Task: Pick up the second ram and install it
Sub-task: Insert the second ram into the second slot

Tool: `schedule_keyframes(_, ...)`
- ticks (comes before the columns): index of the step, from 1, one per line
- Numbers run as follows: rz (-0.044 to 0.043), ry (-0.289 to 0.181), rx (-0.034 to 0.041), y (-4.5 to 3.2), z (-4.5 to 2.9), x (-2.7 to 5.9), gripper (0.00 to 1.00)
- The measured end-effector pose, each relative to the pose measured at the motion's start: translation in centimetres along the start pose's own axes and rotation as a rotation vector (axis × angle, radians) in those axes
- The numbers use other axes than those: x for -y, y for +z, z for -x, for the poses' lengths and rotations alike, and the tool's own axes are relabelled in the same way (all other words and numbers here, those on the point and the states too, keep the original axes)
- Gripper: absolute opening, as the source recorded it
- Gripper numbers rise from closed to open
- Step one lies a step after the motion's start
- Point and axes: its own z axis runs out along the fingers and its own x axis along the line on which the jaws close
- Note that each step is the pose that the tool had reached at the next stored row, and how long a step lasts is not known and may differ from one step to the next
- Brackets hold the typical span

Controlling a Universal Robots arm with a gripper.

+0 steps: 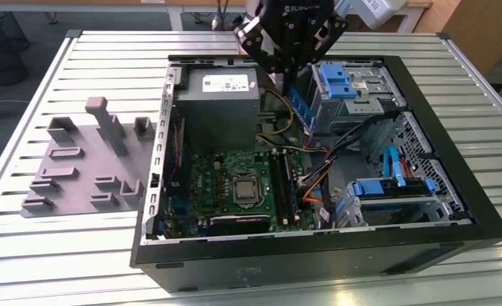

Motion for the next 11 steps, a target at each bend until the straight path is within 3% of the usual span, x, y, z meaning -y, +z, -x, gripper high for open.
schedule_keyframes(11,-0.0026,0.136,-0.0048,0.68,0.07,-0.03,0.14)
